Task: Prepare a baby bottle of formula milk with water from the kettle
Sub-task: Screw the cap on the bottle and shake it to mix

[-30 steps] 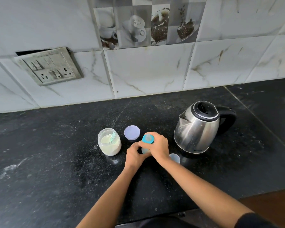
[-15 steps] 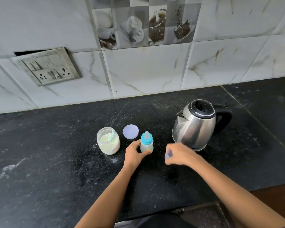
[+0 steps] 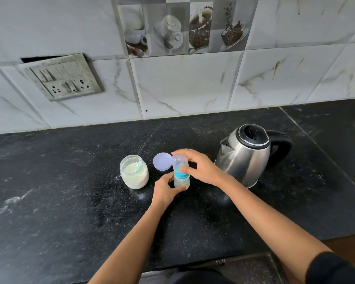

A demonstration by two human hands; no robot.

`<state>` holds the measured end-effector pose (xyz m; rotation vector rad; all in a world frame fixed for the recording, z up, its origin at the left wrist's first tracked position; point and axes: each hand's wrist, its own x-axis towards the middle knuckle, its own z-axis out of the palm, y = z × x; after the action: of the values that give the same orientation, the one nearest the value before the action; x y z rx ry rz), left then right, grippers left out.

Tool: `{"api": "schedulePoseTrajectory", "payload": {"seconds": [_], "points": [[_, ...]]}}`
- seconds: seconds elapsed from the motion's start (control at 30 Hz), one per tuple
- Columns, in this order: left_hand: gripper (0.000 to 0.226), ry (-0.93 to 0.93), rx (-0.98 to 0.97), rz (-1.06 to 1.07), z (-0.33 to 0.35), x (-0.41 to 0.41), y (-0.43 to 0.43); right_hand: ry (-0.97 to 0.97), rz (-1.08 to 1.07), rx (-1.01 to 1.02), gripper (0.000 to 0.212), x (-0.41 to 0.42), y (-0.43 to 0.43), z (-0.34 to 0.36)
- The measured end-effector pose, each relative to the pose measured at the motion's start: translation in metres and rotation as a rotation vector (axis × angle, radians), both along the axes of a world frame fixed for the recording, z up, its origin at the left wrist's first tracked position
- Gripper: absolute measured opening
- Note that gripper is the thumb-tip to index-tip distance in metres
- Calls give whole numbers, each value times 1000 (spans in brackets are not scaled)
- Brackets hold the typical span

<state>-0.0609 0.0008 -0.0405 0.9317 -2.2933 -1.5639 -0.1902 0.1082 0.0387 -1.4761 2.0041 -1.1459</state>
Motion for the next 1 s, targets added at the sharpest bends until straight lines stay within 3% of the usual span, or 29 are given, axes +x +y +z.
{"api": "schedulePoseTrajectory", "payload": {"seconds": [0.2, 0.5, 0.7, 1.0], "points": [[52, 17, 0, -1, -5, -1, 0, 61, 12, 62, 44, -3, 3, -24], [56, 27, -19, 53, -12, -3, 4, 243, 17, -38, 47, -4, 5, -42], [46, 64, -53, 114, -13, -3, 13, 320, -77, -162, 53, 14, 3, -51], [43, 76, -53, 95, -2, 2, 17, 295, -211, -94, 49, 29, 0, -46]]}}
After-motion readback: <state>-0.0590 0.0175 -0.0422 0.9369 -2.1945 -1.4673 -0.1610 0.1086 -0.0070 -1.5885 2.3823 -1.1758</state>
